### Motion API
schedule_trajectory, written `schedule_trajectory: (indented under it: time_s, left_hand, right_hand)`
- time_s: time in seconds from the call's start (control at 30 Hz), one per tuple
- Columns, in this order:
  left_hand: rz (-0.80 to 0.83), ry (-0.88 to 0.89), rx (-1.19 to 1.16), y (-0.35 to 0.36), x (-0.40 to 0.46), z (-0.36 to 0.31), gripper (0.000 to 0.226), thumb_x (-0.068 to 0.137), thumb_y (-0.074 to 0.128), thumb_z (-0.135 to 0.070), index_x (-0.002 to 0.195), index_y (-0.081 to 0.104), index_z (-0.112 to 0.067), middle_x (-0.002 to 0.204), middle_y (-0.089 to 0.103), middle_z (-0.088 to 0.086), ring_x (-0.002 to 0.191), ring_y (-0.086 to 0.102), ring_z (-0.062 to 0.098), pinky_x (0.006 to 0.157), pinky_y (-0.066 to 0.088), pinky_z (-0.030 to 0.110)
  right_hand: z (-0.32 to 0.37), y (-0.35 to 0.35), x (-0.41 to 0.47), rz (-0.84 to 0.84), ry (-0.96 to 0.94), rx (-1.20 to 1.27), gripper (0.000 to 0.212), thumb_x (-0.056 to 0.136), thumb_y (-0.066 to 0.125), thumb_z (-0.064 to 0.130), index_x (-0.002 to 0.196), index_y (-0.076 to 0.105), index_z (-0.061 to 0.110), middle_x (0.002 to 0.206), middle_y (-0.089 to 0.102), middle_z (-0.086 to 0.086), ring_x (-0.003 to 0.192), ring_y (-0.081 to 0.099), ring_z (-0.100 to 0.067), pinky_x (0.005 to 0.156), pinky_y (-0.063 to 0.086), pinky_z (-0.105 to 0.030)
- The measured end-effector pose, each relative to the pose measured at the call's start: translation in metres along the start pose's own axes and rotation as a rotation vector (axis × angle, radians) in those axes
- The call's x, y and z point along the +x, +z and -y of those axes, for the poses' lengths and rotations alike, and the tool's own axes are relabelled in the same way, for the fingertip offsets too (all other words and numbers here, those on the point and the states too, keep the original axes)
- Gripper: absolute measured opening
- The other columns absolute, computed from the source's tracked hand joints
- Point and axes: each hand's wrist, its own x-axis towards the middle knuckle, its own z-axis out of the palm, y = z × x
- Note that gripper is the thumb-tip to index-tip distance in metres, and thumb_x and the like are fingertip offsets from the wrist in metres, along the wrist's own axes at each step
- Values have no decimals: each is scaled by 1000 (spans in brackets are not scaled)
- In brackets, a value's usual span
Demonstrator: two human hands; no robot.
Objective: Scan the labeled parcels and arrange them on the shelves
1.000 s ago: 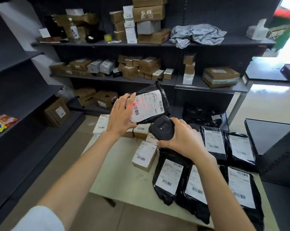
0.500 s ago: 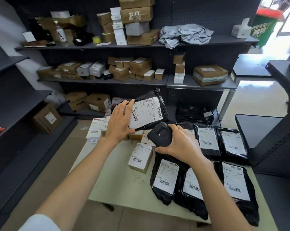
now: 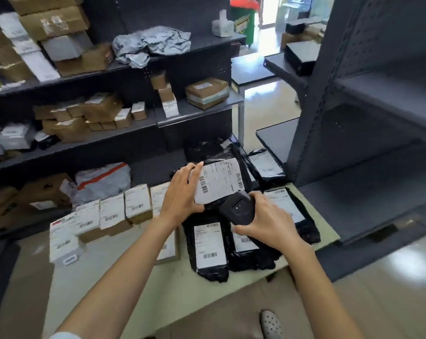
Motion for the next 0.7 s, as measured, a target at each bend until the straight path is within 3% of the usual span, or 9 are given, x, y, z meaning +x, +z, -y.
schedule_trajectory:
  time_s: [0.27,0.43,0.7]
  left_hand:
    - [181,366,-99,68,51,-128,127,59,88,-48,155,9,-20,151,26,10,138,30,31,112,35,45]
    - [208,595,-171,95,79,-247,121,56,88,-41,153,21,-12,145,35,16,133,37,35,110,36,46]
    - [227,800,-246,134,109,-462,118,51,84,-37,150,27,-9,140,38,13,126,42,33,104,42,44]
  right_hand:
    - [-96,-28,-73,-158,349,82,85,64,77,62,133,42,27,130,53,9,115,58,-22,86,49,-40]
    - [-169,-59,-125,-278,535,147,93,62,78,67,136,40,24,133,54,5,118,58,-28,92,51,-47]
    - [-303,-134,-220,-447,780,227,85,63,82,55,135,44,28,128,59,8,113,60,-23,89,50,-38]
